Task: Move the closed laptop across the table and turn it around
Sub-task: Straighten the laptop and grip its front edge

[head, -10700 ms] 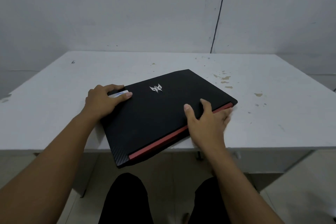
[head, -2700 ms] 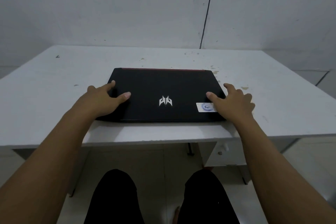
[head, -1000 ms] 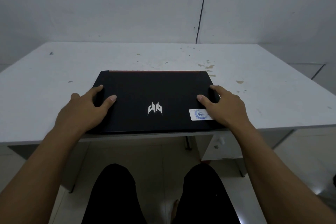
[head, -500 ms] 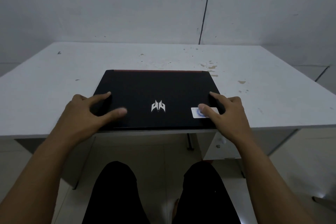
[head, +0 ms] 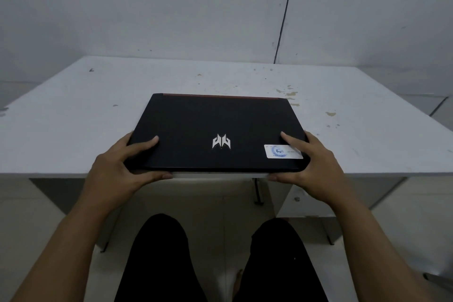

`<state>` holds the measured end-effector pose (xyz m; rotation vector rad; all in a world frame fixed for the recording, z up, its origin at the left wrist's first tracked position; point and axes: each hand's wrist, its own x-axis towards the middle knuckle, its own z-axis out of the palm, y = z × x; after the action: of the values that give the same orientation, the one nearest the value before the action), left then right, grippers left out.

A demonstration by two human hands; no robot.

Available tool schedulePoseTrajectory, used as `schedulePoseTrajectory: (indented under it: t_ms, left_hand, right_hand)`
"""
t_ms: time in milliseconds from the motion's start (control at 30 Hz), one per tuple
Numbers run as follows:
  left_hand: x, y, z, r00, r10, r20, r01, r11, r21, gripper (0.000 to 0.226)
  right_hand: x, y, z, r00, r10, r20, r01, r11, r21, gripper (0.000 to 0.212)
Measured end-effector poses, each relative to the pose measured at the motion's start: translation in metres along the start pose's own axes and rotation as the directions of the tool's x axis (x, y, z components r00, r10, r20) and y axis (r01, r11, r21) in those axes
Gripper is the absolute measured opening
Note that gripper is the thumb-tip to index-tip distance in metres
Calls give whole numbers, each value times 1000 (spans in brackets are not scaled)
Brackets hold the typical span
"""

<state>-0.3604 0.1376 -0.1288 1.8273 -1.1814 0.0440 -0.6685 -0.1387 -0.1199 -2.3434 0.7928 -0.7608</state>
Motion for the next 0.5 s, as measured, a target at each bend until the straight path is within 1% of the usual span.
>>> schedulePoseTrajectory:
  t_ms: [100,300,500]
  left_hand:
    - [-2,-3,1,999,36,-33,-35,999,30,80]
    - [-7,-6,4,996,56,-66,-53,997,51,79]
    - [-8,-1,4,997,53,-55,-50,997,59,79]
  right_hand:
    - [-1,0,1,1000,-17,-9,17,1000,13,104]
    - [-2,-2,-1,1000,-8,2,8,1000,8,103]
    - [1,-6,-3,998,53,38,-53,999,3,104]
